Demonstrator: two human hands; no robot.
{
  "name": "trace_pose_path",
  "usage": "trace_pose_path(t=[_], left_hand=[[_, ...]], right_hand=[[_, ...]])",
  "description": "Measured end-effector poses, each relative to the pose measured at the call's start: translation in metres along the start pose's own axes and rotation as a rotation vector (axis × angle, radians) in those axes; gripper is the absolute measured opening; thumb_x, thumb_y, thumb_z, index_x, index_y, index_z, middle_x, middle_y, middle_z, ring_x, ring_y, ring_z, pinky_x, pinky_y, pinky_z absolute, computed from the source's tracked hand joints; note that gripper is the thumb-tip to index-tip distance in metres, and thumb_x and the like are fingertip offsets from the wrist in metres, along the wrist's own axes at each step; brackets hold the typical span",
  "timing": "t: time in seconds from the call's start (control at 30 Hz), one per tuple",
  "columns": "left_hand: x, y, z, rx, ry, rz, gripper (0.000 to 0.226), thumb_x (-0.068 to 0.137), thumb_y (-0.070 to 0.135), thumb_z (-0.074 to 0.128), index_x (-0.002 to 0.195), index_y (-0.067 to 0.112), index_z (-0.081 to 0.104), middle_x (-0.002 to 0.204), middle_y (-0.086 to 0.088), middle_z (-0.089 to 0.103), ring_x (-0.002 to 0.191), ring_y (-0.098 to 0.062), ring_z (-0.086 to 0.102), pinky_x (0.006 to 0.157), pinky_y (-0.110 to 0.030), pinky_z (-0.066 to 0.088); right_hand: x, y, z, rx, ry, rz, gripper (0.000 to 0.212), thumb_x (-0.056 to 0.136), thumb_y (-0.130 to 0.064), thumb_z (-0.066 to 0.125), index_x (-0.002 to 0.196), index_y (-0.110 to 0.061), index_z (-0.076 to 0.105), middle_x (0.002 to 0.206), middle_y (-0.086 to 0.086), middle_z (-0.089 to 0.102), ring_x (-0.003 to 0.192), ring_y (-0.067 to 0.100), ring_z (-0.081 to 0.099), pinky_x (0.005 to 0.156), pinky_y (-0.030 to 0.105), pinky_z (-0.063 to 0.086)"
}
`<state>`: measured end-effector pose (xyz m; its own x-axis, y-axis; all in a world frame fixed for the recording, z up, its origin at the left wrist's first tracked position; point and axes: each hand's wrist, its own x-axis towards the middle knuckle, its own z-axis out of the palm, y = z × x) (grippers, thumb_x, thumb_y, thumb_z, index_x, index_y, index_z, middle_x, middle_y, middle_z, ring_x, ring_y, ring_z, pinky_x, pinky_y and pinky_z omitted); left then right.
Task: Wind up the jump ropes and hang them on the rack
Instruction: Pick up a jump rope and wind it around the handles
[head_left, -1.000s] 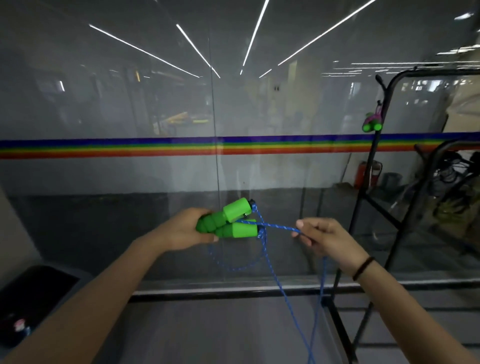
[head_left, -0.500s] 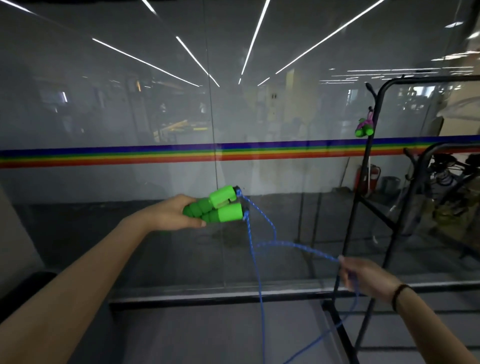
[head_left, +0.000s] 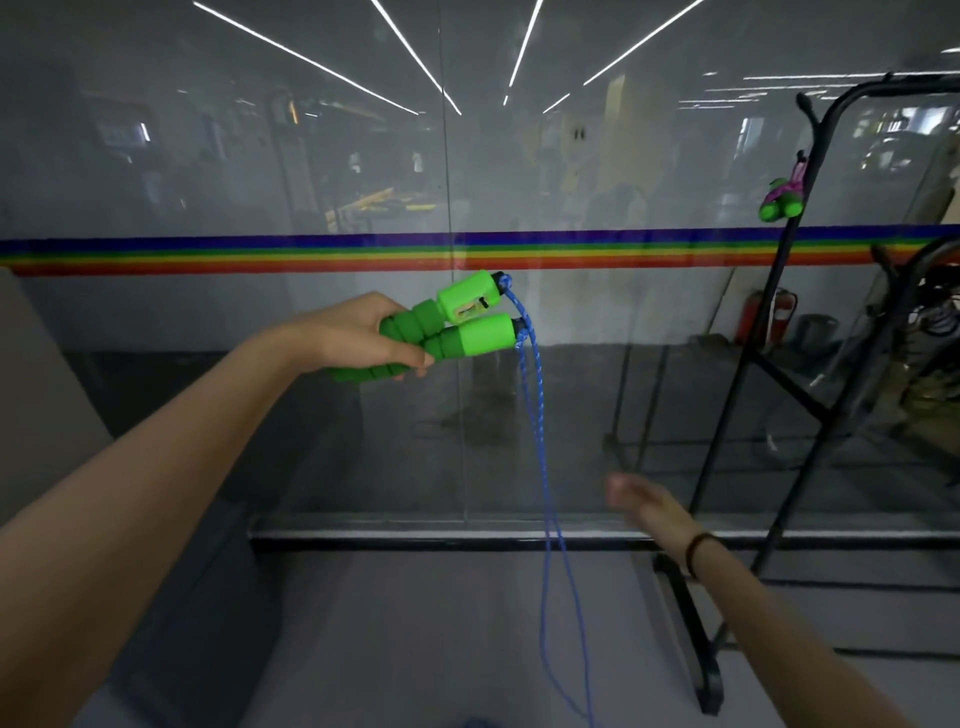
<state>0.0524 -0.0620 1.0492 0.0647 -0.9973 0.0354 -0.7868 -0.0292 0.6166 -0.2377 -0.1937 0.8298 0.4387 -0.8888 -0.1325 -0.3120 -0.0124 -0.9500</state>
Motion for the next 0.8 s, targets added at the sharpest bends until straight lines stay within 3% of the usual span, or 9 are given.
trace_pose_path(t=[0.03, 0.13, 0.2, 0.27, 0.33, 0.47, 0.6, 0.7, 0.8], left_hand=[[0.001, 0.003, 0.002, 0.011, -0.007, 0.006, 0.004, 0.078, 0.018, 0.073, 0.079, 0.015, 0.07, 0.079, -0.007, 0.071, 0.064, -0.009, 0.063, 0.064, -0.02, 0.049], [0.006, 0.012, 0.01, 0.018, -0.013, 0.019, 0.005, 0.081, 0.016, 0.069, 0.077, 0.015, 0.069, 0.072, -0.003, 0.068, 0.054, -0.001, 0.06, 0.053, -0.011, 0.047], [0.008, 0.016, 0.015, -0.006, -0.024, 0.022, 0.005, 0.082, 0.016, 0.068, 0.08, 0.013, 0.067, 0.076, -0.006, 0.068, 0.055, -0.003, 0.06, 0.053, -0.011, 0.048], [0.008, 0.016, 0.019, -0.045, -0.043, 0.015, 0.004, 0.083, 0.018, 0.067, 0.081, 0.015, 0.066, 0.08, -0.007, 0.069, 0.06, -0.008, 0.064, 0.053, -0.015, 0.049], [0.007, 0.015, 0.023, -0.089, -0.08, 0.0, 0.004, 0.084, 0.019, 0.066, 0.083, 0.018, 0.063, 0.082, -0.005, 0.07, 0.062, -0.011, 0.067, 0.054, -0.018, 0.051], [0.005, 0.012, 0.033, -0.196, -0.131, -0.038, 0.005, 0.086, 0.019, 0.064, 0.087, 0.015, 0.061, 0.079, -0.006, 0.069, 0.061, -0.016, 0.069, 0.057, -0.023, 0.054], [0.002, 0.01, 0.035, -0.374, -0.034, -0.086, 0.008, 0.086, 0.021, 0.063, 0.089, 0.014, 0.062, 0.076, -0.006, 0.068, 0.056, -0.013, 0.065, 0.05, -0.023, 0.053], [0.004, 0.007, 0.037, -0.455, 0.088, -0.098, 0.01, 0.086, 0.022, 0.063, 0.09, 0.013, 0.062, 0.076, -0.006, 0.068, 0.053, -0.013, 0.062, 0.052, -0.024, 0.053], [0.009, 0.004, 0.047, -0.111, 0.195, -0.025, 0.014, 0.083, 0.022, 0.067, 0.093, 0.012, 0.063, 0.082, -0.012, 0.069, 0.066, -0.025, 0.066, 0.063, -0.032, 0.054]], right_hand=[[-0.005, -0.026, 0.006, 0.215, -0.033, -0.074, 0.036, 0.097, -0.031, 0.035, 0.123, -0.012, 0.051, 0.132, 0.009, 0.053, 0.116, 0.017, 0.052, 0.086, 0.023, 0.04], [-0.029, -0.102, 0.026, 0.378, -0.308, -0.319, 0.066, 0.086, -0.059, 0.013, 0.13, -0.019, 0.043, 0.125, 0.003, 0.059, 0.114, 0.014, 0.057, 0.097, 0.026, 0.043], [-0.03, -0.121, 0.041, 0.363, -0.316, -0.396, 0.068, 0.083, -0.063, 0.019, 0.125, -0.018, 0.048, 0.094, 0.0, 0.069, 0.09, 0.016, 0.066, 0.087, 0.027, 0.051], [-0.032, -0.128, 0.053, 0.397, -0.265, -0.47, 0.049, 0.093, -0.052, 0.027, 0.108, -0.015, 0.055, 0.058, -0.006, 0.052, 0.052, 0.011, 0.05, 0.059, 0.023, 0.05], [-0.029, -0.124, 0.06, 0.396, -0.165, -0.478, 0.038, 0.099, -0.037, 0.026, 0.092, -0.014, 0.055, 0.049, -0.012, 0.034, 0.042, 0.005, 0.029, 0.042, 0.017, 0.033], [-0.027, -0.131, 0.063, 0.224, -0.054, -0.46, 0.037, 0.1, -0.03, 0.027, 0.074, -0.016, 0.049, 0.044, -0.011, 0.033, 0.035, 0.001, 0.026, 0.038, 0.015, 0.024], [-0.023, -0.126, 0.055, -0.293, 0.07, -0.408, 0.035, 0.098, -0.036, 0.032, 0.078, -0.018, 0.054, 0.063, -0.007, 0.056, 0.06, 0.01, 0.054, 0.064, 0.025, 0.037], [-0.039, -0.129, 0.058, -0.939, -0.172, -0.268, 0.031, 0.098, -0.027, 0.034, 0.111, -0.005, 0.052, 0.111, 0.021, 0.061, 0.104, 0.032, 0.058, 0.083, 0.031, 0.042], [-0.07, -0.157, 0.069, -1.297, -0.399, -0.327, 0.026, 0.095, -0.011, 0.037, 0.111, 0.001, 0.054, 0.12, 0.023, 0.057, 0.109, 0.035, 0.056, 0.081, 0.035, 0.044]])
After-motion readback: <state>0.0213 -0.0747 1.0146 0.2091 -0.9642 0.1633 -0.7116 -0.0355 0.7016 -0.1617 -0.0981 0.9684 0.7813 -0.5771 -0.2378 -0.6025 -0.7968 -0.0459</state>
